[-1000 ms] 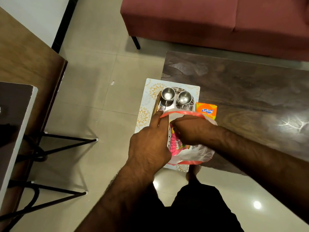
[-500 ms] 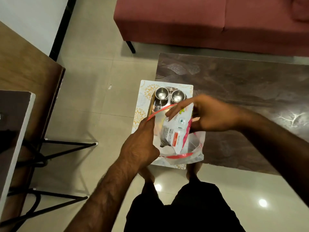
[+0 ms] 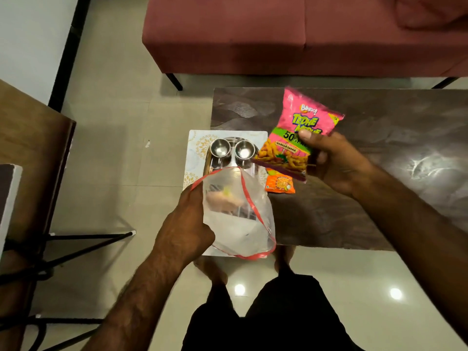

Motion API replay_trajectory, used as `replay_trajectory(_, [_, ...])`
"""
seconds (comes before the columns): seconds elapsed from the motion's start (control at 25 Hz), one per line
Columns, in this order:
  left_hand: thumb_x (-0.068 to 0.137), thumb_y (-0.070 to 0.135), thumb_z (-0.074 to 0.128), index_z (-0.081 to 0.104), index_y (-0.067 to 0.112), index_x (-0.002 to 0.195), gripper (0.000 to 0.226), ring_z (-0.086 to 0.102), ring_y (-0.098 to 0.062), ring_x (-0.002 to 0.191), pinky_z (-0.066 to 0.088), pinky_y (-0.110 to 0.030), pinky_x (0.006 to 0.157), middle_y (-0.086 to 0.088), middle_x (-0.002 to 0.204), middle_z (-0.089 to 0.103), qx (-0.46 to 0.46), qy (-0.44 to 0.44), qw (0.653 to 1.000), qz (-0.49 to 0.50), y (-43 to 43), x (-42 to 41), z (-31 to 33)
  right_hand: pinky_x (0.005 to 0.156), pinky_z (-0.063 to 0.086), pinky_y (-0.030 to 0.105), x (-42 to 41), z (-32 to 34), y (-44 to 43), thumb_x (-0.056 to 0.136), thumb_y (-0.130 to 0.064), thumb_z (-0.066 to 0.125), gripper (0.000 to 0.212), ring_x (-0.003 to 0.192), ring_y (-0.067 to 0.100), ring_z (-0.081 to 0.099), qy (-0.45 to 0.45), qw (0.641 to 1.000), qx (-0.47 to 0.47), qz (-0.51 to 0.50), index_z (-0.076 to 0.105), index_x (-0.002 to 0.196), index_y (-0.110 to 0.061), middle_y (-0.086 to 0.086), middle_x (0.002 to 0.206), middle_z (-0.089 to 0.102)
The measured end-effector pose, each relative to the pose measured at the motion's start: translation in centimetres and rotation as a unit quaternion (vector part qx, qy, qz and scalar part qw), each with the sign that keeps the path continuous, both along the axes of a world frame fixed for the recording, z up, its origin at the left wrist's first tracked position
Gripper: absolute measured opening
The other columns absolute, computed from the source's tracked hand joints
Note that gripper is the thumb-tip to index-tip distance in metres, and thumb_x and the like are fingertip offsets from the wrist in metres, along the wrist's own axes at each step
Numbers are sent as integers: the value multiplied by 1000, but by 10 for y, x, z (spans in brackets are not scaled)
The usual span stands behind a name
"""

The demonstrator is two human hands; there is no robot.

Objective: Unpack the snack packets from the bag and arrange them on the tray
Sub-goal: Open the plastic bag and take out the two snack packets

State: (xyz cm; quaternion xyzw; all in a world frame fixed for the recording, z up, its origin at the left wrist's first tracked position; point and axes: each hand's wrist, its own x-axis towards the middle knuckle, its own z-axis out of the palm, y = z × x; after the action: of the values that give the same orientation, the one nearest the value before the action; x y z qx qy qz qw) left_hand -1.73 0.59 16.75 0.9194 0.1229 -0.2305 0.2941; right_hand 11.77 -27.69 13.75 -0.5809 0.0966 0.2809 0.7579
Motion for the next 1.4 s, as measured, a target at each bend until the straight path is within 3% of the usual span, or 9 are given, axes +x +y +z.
replay_trajectory(0.12, [66, 10, 54, 27, 39, 150, 92, 52, -24, 128, 47, -33, 95, 15, 156, 34, -6, -3, 1000, -3, 2, 1, -1, 84, 61, 46, -11, -54, -22, 84, -36, 77, 37, 87, 21, 75, 93, 991, -87, -31, 71, 118, -21, 6, 108, 78])
replay_trajectory(0.36, [78, 7, 61, 27, 24, 155, 86, 48, -26, 133, 37, -28, 96, 2, 159, 35, 29, -3, 999, 15, 8, 2, -8, 57, 59, 26, -48, -153, -32, 87, -21, 77, 18, 79, 21, 77, 232, 961, -146, -31, 74, 104, -17, 11, 102, 79])
replay_trajectory(0.6, [88, 11, 67, 37, 25, 151, 72, 53, -27, 127, 39, -31, 105, 1, 150, 47, 20, -11, 999, 40, 17, -4, -7, 84, 60, 44, -51, -206, -3, 86, -9, 77, 46, 95, 30, 73, 264, 950, -165, -31, 63, 130, -6, 18, 119, 73])
replay_trajectory(0.72, [90, 11, 66, 42, 32, 147, 66, 61, -30, 110, 47, -34, 92, -10, 135, 58, 3, -4, 998, 68, 18, -7, -5, 64, 56, 30, -47, -213, 13, 87, -10, 76, 35, 81, 18, 71, 257, 946, -198, -7, 65, 120, -10, 11, 117, 73])
replay_trajectory(0.8, [91, 15, 64, 45, 37, 143, 59, 62, -8, 96, 46, -28, 82, -6, 124, 61, -14, -8, 996, 88, 19, -8, -6, 61, 54, 29, -45, -216, 17, 86, -11, 77, 27, 78, 16, 69, 248, 940, -234, -9, 66, 111, -14, 11, 119, 72])
replay_trajectory(0.92, [94, 20, 62, 50, 39, 138, 50, 57, 6, 104, 49, -22, 85, 14, 130, 58, -59, -9, 991, 123, 18, -7, -6, 90, 56, 43, -45, -202, 13, 81, -30, 76, 43, 107, 32, 67, 163, 869, -462, 66, 69, 118, -8, 16, 124, 69])
replay_trajectory(1.0, [93, 11, 60, 55, 36, 135, 49, 59, -2, 117, 53, -37, 97, 17, 135, 58, -110, -15, 981, 159, 18, -5, -7, 97, 52, 44, -48, -186, 16, 78, -36, 69, 48, 115, 33, 62, 59, 817, -566, 92, 68, 119, -12, 13, 123, 68])
replay_trajectory(1.2, [92, 26, 58, 70, 28, 113, 24, 67, -13, 112, 50, -47, 98, 9, 116, 73, -254, -29, 925, 281, 12, 9, 5, 76, 51, 25, -71, -124, 71, 85, -44, 75, 55, 106, 16, 62, 110, 961, -250, 44, 60, 131, -16, 5, 128, 64])
replay_trajectory(1.4, [81, 62, 60, 64, 19, 114, 54, 67, -33, 116, 51, -57, 92, -16, 122, 69, -403, -18, 820, 407, 19, 10, 15, 92, 45, 53, -95, -86, 92, 72, -77, 65, 55, 120, 20, 62, 307, 946, -28, 106, 68, 118, -47, -9, 124, 72])
